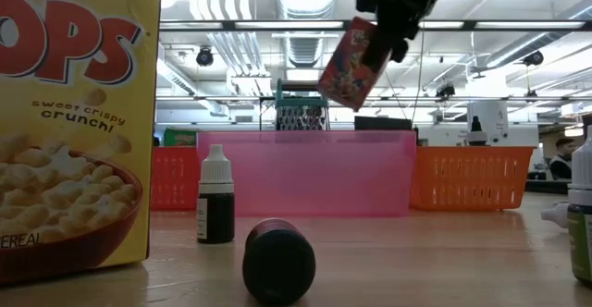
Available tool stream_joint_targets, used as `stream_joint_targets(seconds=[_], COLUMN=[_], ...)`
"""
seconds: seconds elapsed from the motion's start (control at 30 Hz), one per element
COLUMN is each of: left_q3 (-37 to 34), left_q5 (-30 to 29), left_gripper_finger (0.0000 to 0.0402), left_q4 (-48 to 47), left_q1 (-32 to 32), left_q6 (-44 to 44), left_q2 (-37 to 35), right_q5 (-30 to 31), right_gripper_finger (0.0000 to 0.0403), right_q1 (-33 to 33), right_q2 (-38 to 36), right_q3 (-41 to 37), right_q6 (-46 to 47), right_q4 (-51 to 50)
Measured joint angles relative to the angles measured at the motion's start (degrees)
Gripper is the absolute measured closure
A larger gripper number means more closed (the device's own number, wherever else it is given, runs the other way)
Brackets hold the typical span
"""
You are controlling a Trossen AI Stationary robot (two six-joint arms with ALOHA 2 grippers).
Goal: Pick & Place Kitchen Items
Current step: Put the red cereal box into the pink bin
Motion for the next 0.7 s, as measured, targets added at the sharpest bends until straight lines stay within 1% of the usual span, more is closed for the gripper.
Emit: stream_joint_targets(seconds=[0.33, 0.5, 0.7], left_q3=[0.0, 0.0, 0.0], left_q5=[0.0, 0.0, 0.0], left_gripper_finger=[0.0154, 0.0154, 0.0154], left_q4=[0.0, 0.0, 0.0], left_q1=[0.0, 0.0, 0.0], left_q6=[0.0, 0.0, 0.0], left_q2=[0.0, 0.0, 0.0], right_q5=[0.1, 0.0, 0.0], right_gripper_finger=[0.0217, 0.0227, 0.0239], right_q1=[0.4, 0.4, 0.5], right_q2=[13.3, 18.8, 22.3], right_q3=[10.5, 13.1, 13.6], right_q6=[-3.5, -4.3, -4.5], right_q4=[-6.4, -9.9, -10.3])
